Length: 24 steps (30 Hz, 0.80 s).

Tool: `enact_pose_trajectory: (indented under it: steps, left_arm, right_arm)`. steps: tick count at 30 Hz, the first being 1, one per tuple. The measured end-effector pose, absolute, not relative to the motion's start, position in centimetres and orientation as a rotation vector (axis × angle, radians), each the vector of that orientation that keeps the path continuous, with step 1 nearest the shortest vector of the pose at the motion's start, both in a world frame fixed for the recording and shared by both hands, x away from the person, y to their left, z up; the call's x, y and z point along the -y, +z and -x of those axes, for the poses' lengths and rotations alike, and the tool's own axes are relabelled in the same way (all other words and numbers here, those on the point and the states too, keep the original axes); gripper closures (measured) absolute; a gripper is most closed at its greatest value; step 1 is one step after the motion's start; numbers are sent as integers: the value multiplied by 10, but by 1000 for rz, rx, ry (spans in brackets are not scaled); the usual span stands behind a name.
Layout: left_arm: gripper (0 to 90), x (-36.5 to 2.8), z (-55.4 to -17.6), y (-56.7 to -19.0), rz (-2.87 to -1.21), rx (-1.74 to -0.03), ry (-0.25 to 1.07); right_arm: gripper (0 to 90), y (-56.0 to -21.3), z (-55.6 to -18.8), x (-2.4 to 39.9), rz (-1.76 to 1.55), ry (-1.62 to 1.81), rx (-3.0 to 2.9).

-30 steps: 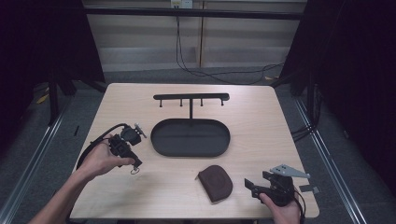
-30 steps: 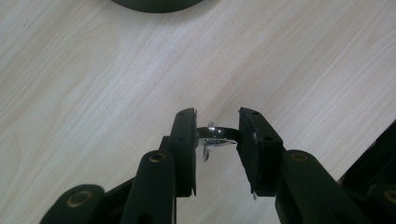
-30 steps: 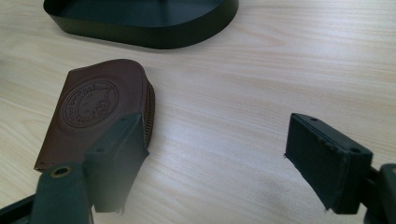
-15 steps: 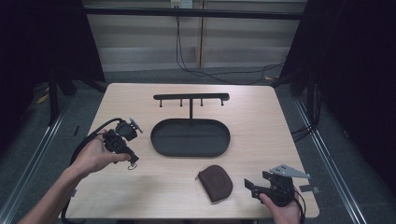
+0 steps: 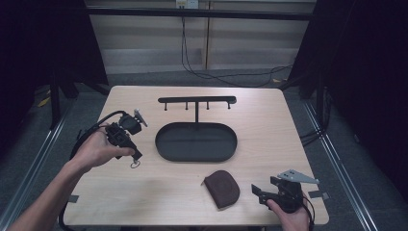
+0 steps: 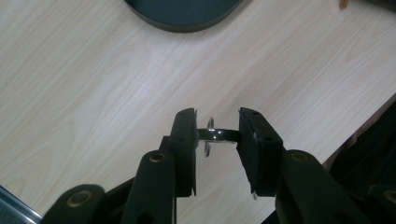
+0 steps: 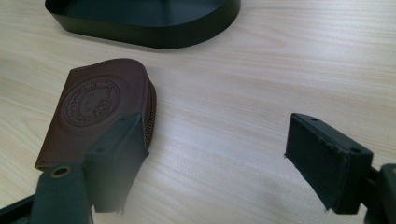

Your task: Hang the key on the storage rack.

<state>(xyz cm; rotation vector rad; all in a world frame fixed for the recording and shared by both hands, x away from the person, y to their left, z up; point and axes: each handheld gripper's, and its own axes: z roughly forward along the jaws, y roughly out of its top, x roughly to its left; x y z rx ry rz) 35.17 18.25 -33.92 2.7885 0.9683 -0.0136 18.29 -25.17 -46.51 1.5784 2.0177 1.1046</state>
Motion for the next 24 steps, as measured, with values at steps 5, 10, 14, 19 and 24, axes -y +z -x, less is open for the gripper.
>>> enact_pose_trajectory:
  steps: [5, 10, 14, 19, 24]
  left_arm:
    - [680, -178, -356, -333, -2799, -968, -18]
    - [681, -172, -360, -320, -2783, -980, 1]
    - [681, -168, -362, -314, -2791, -972, 9]
    - [680, -164, -366, -301, -2760, -946, -6]
    - [680, -159, -370, -295, -2776, -947, 15]
  right_arm:
    - [197, -465, -183, 252, -1580, 1108, -2020]
    - [197, -465, -183, 252, -1581, 1107, -2016]
    - [197, -465, -183, 252, -1580, 1106, -2017]
    - [197, -465, -183, 253, -1580, 1107, -2018]
    - [197, -465, -183, 253, -1580, 1108, -2020]
